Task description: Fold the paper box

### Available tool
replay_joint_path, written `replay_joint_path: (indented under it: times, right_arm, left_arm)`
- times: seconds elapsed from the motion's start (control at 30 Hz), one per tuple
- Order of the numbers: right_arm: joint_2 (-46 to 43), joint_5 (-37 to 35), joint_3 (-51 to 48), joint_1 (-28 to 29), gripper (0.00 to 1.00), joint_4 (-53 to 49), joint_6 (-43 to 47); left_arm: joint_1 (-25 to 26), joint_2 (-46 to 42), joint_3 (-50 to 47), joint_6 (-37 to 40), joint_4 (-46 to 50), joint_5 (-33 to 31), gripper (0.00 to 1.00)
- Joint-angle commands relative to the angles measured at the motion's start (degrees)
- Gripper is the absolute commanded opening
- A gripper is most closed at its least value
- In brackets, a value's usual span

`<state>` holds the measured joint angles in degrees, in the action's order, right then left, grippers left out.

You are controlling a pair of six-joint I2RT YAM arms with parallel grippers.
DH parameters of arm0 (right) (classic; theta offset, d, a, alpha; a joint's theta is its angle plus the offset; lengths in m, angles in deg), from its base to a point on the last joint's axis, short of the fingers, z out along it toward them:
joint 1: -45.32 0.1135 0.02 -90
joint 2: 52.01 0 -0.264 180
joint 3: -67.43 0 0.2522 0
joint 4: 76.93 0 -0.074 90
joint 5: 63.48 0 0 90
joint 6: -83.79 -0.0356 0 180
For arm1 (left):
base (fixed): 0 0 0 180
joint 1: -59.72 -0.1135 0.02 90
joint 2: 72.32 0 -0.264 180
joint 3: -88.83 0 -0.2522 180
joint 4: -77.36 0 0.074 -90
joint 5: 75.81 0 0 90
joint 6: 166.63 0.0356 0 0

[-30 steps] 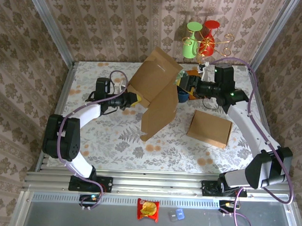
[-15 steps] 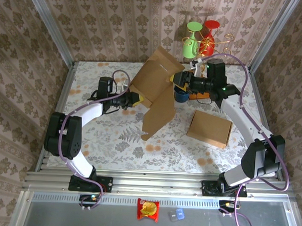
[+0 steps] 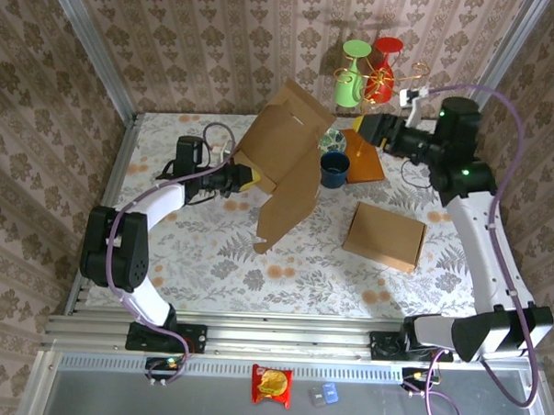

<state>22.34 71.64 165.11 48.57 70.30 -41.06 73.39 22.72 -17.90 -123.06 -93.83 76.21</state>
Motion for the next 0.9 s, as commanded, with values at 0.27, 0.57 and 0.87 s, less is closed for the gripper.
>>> replay_joint_path:
  times: [0.27, 0.57, 0.87]
  right_arm:
    - [13.88, 14.15, 14.06, -0.11, 0.61, -3.29, 6.41]
    - [17.94, 16.36, 15.3, 2.85, 0.53, -2.94, 6.82]
    - [18.62, 16.06, 14.62, 4.46, 0.51, -5.76, 9.41]
  left_arm:
    - [1.15, 3.57, 8.55, 16.88, 20.57, 6.81, 0.0]
    - [2.19, 4.52, 9.46, 18.91, 22.88, 6.26, 0.0]
    - [2.5, 5.49, 10.65, 18.86, 23.14, 5.67, 0.0]
